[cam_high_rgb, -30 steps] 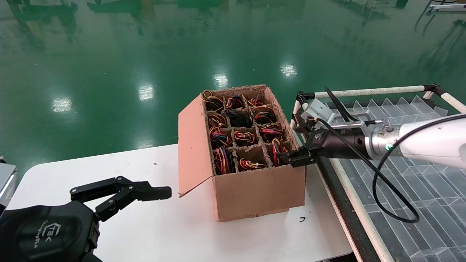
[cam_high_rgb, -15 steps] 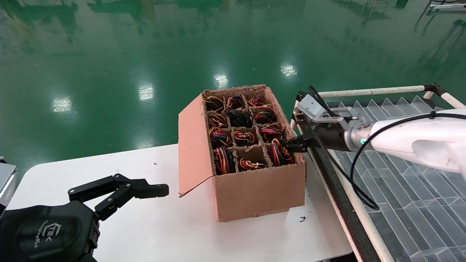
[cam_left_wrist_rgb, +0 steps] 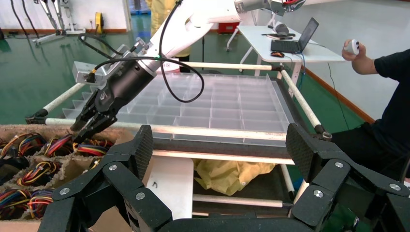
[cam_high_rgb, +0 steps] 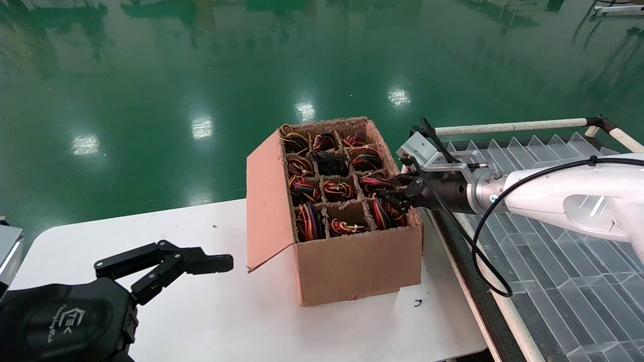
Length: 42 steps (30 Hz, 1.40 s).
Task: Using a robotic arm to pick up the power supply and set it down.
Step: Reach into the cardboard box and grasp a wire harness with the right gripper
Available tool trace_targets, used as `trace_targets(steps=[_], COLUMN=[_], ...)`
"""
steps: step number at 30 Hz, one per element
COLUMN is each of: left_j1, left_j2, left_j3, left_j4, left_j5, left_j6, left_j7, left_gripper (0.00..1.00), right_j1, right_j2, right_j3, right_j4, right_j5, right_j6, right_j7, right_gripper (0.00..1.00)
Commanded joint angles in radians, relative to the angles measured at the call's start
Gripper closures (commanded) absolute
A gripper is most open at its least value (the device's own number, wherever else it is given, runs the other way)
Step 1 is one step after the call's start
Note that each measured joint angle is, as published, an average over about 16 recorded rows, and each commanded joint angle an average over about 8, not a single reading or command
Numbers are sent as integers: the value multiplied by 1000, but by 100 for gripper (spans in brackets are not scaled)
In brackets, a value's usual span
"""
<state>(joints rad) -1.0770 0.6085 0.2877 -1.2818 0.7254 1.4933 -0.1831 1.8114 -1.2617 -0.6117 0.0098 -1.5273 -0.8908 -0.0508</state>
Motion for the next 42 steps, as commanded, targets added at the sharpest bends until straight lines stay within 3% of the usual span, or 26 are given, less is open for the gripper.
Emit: trace_targets(steps=[1, 4, 20, 23, 28, 31, 42], left_j1=[0, 0, 0, 0, 0, 0, -1], left_j2=[0, 0, -1, -1, -1, -1, -1], left_j3=[0, 0, 1, 2, 2, 2, 3], left_j4=[0, 0, 0, 0, 0, 0, 0], left_j5=[0, 0, -1, -1, -1, -1, -2], left_j6=[0, 0, -1, -1, -1, -1, -1], left_j7=[0, 0, 1, 1, 1, 1, 1], left_gripper=[0, 0, 0, 0, 0, 0, 0], right_j1=[1, 0, -21, -25, -32, -36, -44], right_j2=[1, 3, 6, 2, -6, -9, -2], right_j3=[4, 10, 19, 19, 20, 21, 26], right_j4=[-5, -9, -24, -25, -23, -22, -20], right_j5=[6, 14, 27, 27, 28, 30, 38], right_j6=[-8, -16, -10, -2, 5, 6, 9], right_j7=[6, 13, 42, 48, 57, 62, 76], right_gripper=[18, 0, 0, 19, 79, 97, 100])
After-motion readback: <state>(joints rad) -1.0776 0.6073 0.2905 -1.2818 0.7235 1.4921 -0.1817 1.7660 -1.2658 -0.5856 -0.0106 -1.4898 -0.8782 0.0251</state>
